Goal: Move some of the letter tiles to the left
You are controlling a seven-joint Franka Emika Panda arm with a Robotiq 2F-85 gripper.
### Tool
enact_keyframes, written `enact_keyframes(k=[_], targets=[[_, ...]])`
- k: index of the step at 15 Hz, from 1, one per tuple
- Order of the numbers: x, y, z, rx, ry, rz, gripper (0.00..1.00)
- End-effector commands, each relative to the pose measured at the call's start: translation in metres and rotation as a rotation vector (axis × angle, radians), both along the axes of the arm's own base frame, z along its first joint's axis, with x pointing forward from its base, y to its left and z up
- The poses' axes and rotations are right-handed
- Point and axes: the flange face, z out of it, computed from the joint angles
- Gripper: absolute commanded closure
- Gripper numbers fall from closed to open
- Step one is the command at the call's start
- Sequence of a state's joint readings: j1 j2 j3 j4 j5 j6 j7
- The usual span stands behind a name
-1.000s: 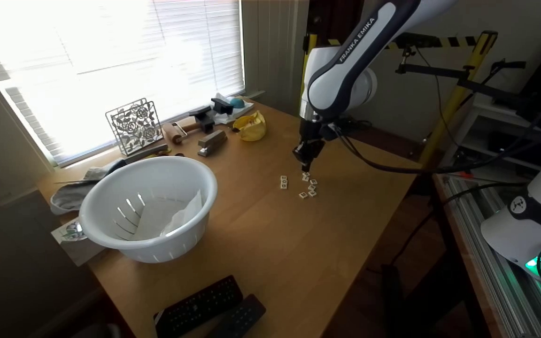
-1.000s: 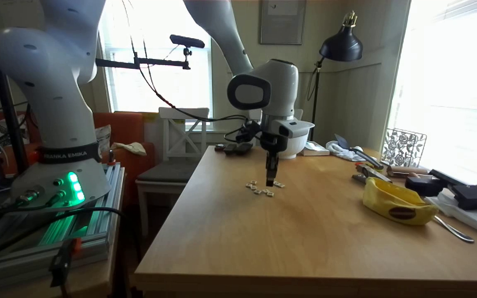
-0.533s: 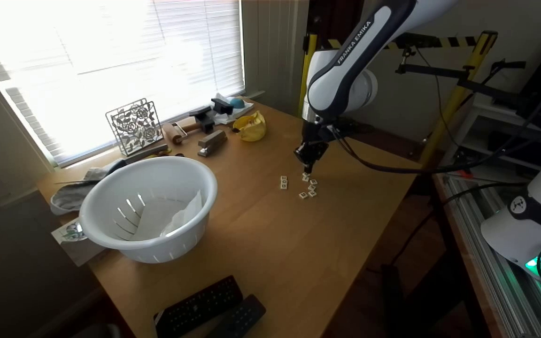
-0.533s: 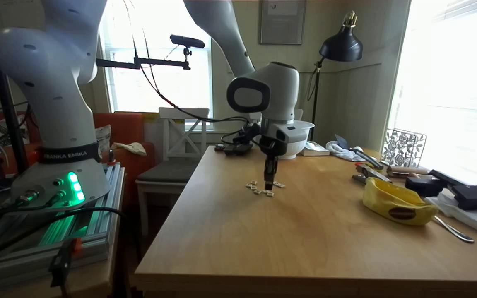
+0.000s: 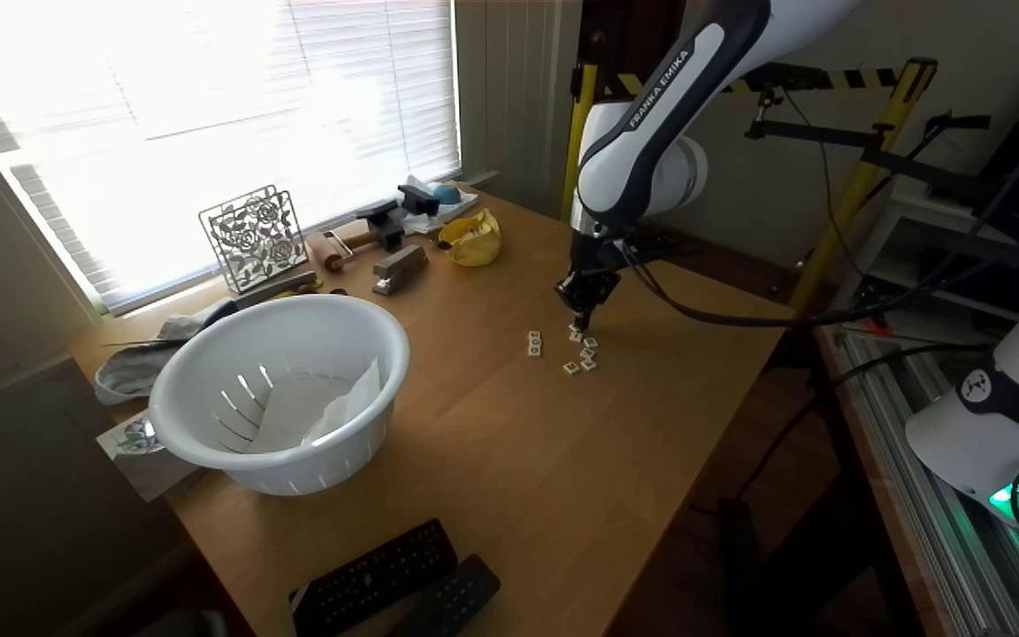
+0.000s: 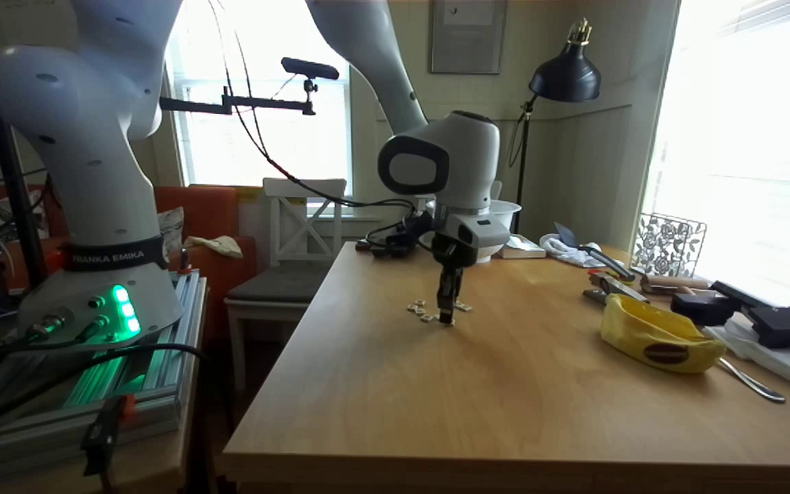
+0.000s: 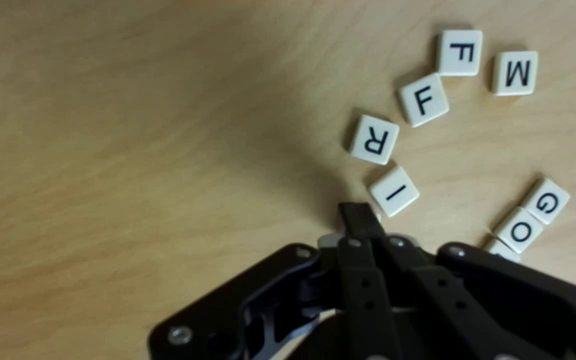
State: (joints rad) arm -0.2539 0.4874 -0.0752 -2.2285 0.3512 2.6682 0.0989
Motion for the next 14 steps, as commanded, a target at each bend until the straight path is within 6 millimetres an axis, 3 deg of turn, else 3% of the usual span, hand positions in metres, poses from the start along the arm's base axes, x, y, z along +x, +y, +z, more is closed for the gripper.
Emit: enact_keyframes(k=[1, 14], targets=[[0.01, -0.004, -0.008, 0.002, 0.004, 0.008, 1.0], [0.039, 0.012, -0.015, -0.031, 0.007, 0.293, 1.0]])
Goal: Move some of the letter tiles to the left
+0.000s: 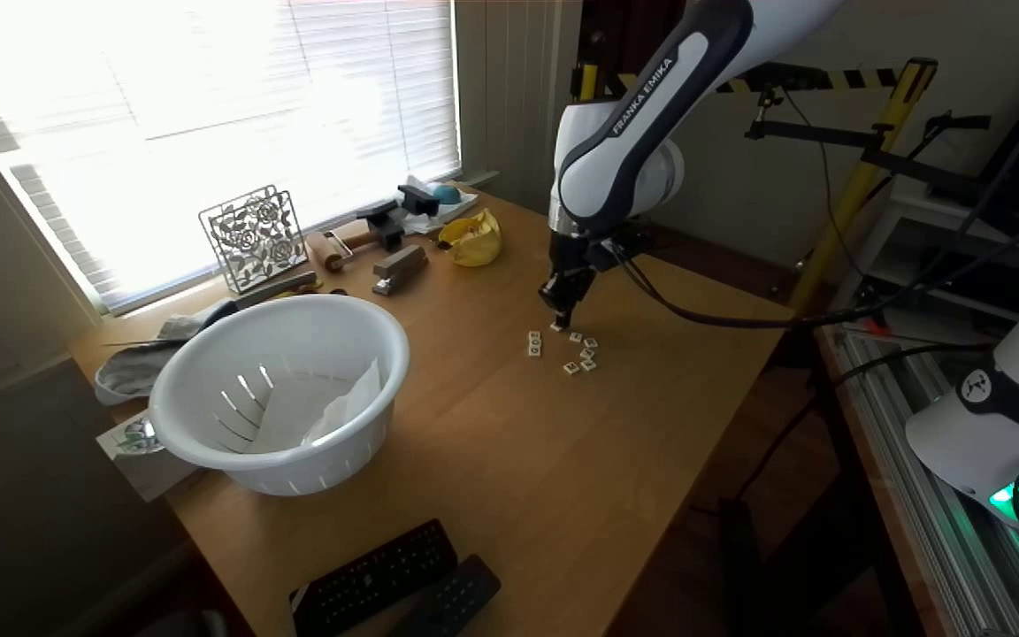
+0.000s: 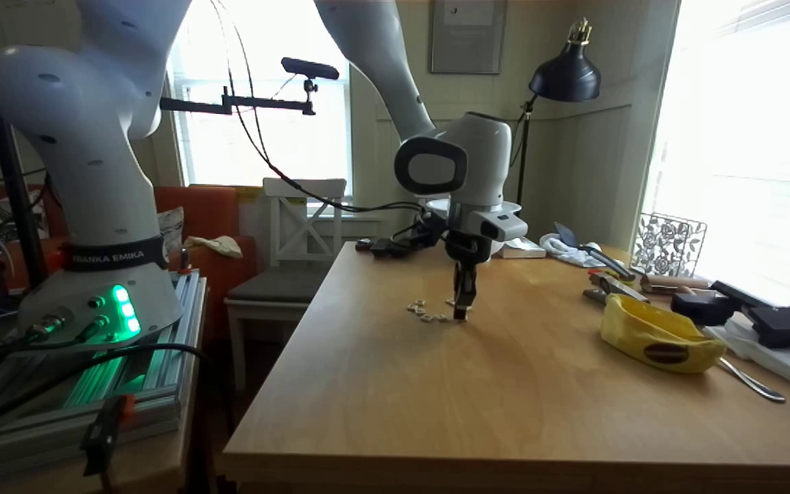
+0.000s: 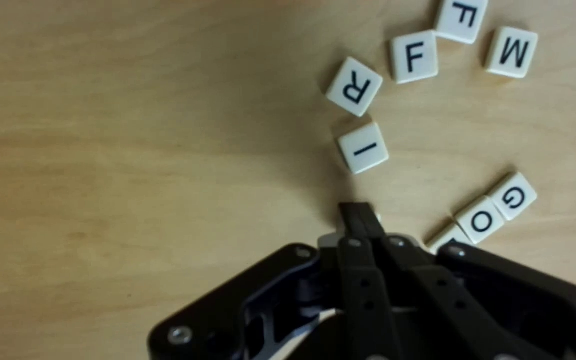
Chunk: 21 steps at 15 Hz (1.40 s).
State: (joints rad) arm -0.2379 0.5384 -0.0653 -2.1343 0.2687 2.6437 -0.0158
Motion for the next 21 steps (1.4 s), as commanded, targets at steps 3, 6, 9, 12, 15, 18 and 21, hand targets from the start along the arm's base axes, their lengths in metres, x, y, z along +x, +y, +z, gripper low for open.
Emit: enact_keyframes(k=[3, 6, 9, 12, 15, 18, 21], targets=[[0.01, 0.004, -0.016, -0.009, 0.022, 0.129, 1.0], [0.014, 0.006, -0.016, -0.014, 0.015, 0.17, 1.0], [0.017, 0.007, -0.016, -0.012, 0.005, 0.211, 1.0], [0.02, 0.008, -0.016, -0.018, -0.002, 0.247, 1.0], [0.022, 0.007, -0.017, -0.024, -0.009, 0.276, 1.0], [0.024, 0.009, -0.018, -0.028, -0.011, 0.306, 1.0], [0.024, 0.011, -0.019, -0.035, -0.006, 0.34, 1.0]])
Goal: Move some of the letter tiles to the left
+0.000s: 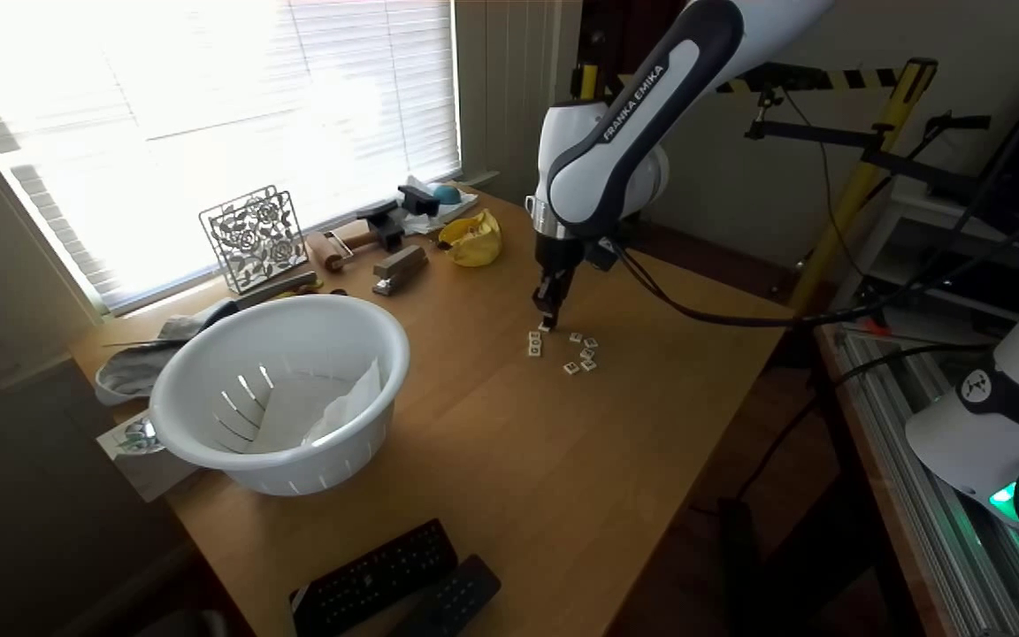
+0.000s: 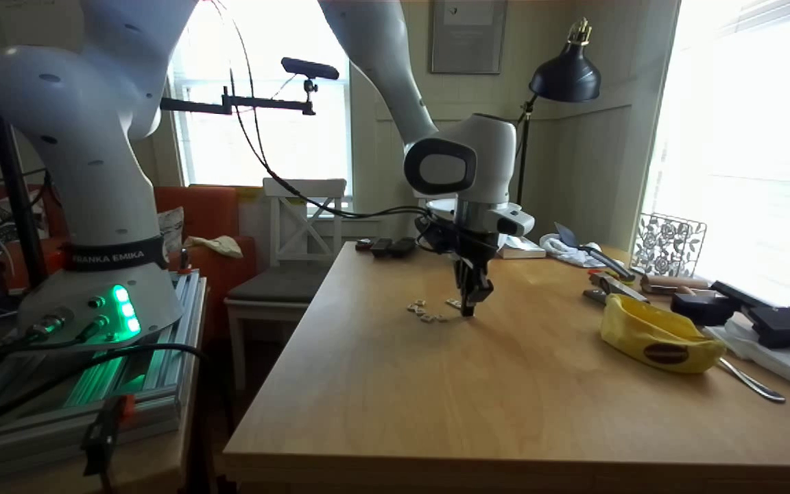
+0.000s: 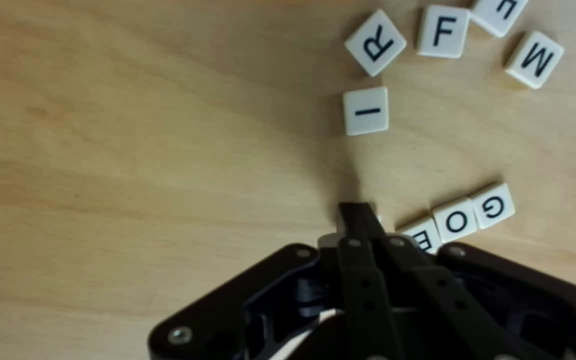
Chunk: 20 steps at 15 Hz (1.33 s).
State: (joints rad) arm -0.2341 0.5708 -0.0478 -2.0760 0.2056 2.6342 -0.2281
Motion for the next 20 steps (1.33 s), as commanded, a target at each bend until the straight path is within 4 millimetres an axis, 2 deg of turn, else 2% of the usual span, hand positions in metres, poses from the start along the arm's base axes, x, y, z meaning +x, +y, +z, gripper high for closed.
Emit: enact_keyframes(k=[1, 20], targets=[[0.0035, 0.0022, -0.0188, -0.017, 0.019, 0.064, 1.0], [0.0074, 0.0114, -0.0215, -0.06, 0.004, 0.167, 1.0]])
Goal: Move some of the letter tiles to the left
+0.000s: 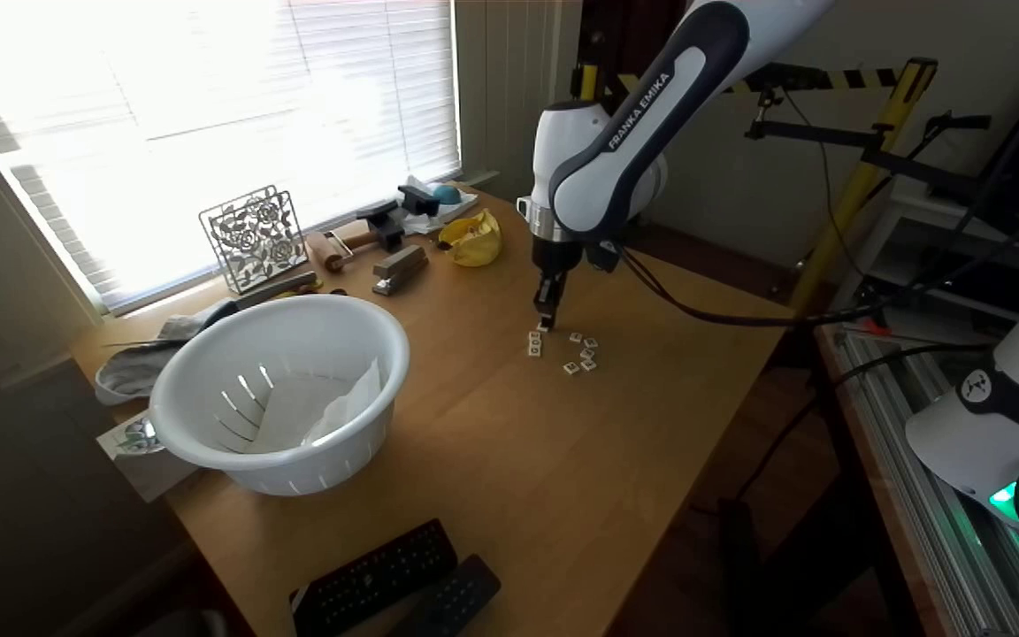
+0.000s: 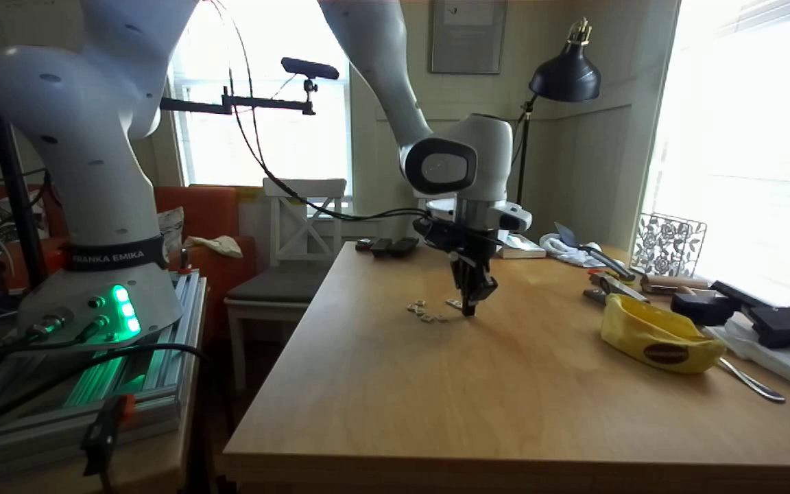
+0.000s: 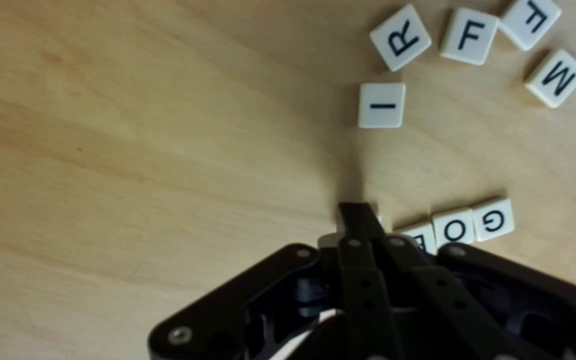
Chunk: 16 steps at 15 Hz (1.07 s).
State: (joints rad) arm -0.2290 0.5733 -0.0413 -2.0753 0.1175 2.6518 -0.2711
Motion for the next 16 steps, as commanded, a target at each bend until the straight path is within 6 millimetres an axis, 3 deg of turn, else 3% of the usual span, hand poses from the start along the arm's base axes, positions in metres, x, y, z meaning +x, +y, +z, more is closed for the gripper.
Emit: enact_keyframes(k=[1, 16], targets=[[0.0031, 0.0037, -0.0221, -0.019, 0.008, 0.043, 1.0], [0.0037, 0.0121, -0.0251, -0.035, 0.006, 0.133, 1.0]])
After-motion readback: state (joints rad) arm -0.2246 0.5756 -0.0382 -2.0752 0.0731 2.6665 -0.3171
